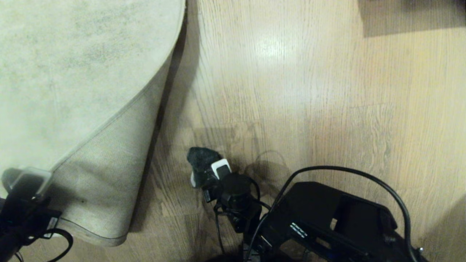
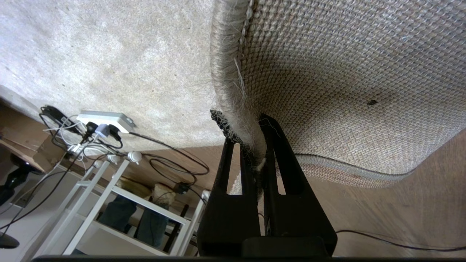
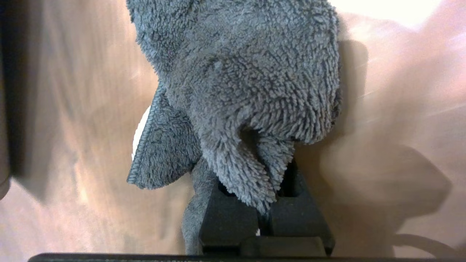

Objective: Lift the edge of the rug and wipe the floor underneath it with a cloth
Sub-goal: Wipe the floor under the carpet with a rag

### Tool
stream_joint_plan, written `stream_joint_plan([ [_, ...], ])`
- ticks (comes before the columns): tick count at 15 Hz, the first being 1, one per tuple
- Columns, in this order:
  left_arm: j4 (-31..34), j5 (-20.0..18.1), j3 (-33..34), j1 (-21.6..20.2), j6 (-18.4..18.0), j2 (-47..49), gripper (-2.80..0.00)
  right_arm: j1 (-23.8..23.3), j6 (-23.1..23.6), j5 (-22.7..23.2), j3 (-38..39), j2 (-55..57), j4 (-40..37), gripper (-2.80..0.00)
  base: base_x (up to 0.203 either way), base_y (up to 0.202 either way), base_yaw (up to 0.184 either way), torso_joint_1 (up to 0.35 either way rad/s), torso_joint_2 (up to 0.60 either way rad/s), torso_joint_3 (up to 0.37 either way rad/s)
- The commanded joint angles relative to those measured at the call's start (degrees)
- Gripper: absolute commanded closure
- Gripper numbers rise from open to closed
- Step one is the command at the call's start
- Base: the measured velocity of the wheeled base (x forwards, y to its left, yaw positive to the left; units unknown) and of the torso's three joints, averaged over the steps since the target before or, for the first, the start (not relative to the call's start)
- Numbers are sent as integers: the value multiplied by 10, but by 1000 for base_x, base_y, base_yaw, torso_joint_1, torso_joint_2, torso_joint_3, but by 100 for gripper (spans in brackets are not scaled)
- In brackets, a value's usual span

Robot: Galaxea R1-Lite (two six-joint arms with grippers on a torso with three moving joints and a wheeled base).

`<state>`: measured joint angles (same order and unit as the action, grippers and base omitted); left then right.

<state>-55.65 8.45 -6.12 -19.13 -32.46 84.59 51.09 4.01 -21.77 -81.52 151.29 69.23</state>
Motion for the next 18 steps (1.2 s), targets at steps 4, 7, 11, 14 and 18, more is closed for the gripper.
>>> stream_joint_plan([
  [4,-3,1,1,0,-1,4,0,-13,11,-2,57,-111,-19,0,0,0,0,0,0,0],
  [7,-3,1,2,0,0,5,0,23,11,1,61,-134,-55,0,0,0,0,0,0,0],
  [11,-3,1,5,0,6,5,0,83,7,1,51,-102,-98,0,0,0,0,0,0,0],
  [14,-3,1,9,0,6,5,0,105,6,1,6,-29,-99,0,0,0,0,0,0,0],
  [18,-4,2,11,0,6,4,0,122,7,1,-98,57,-99,0,0,0,0,0,0,0],
])
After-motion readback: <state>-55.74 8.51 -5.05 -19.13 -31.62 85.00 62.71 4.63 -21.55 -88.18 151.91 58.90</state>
